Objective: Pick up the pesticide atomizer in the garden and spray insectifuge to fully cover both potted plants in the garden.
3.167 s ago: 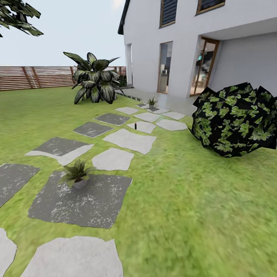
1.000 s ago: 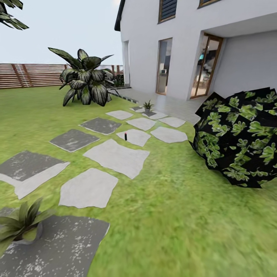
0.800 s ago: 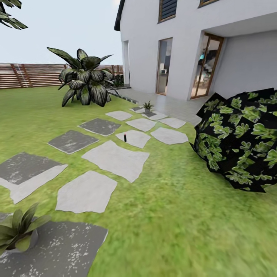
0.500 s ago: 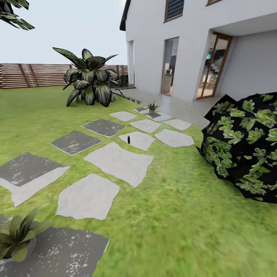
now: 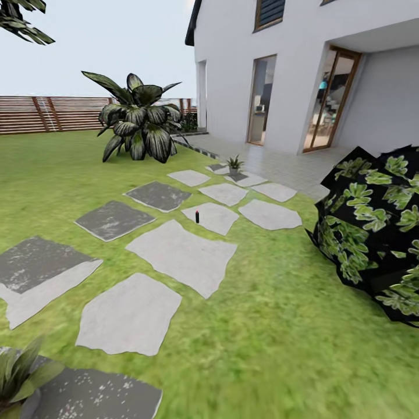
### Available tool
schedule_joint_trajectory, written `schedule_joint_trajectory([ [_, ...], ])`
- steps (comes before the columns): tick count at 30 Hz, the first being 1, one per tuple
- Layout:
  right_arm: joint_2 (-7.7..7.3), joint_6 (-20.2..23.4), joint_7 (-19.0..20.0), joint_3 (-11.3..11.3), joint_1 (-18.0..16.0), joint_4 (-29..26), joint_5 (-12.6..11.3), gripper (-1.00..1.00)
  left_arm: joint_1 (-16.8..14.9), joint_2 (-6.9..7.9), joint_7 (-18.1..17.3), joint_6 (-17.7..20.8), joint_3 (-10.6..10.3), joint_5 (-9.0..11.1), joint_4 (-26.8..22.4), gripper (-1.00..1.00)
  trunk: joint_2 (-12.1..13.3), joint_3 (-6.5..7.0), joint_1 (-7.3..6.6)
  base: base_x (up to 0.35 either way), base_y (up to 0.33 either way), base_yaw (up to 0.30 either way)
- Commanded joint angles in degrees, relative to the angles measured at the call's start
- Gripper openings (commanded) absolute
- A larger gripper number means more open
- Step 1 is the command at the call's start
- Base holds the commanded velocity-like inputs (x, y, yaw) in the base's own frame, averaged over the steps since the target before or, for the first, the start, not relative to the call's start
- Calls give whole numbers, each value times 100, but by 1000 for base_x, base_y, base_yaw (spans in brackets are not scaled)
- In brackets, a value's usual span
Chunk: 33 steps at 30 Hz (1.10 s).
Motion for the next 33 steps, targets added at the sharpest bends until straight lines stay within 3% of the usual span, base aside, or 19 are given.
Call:
schedule_joint_trajectory([
  [1, -1, -16, -2, 0, -3, 3, 33, 100, -3, -1, -3, -18, 17, 3, 6, 100, -2, -5, 3, 340, 0, 0],
  [33, -1, -16, -10, -7, -3, 8, 24, 100, -3, -1, -3, -18, 14, 3, 2, 100, -2, -5, 3, 340, 0, 0],
])
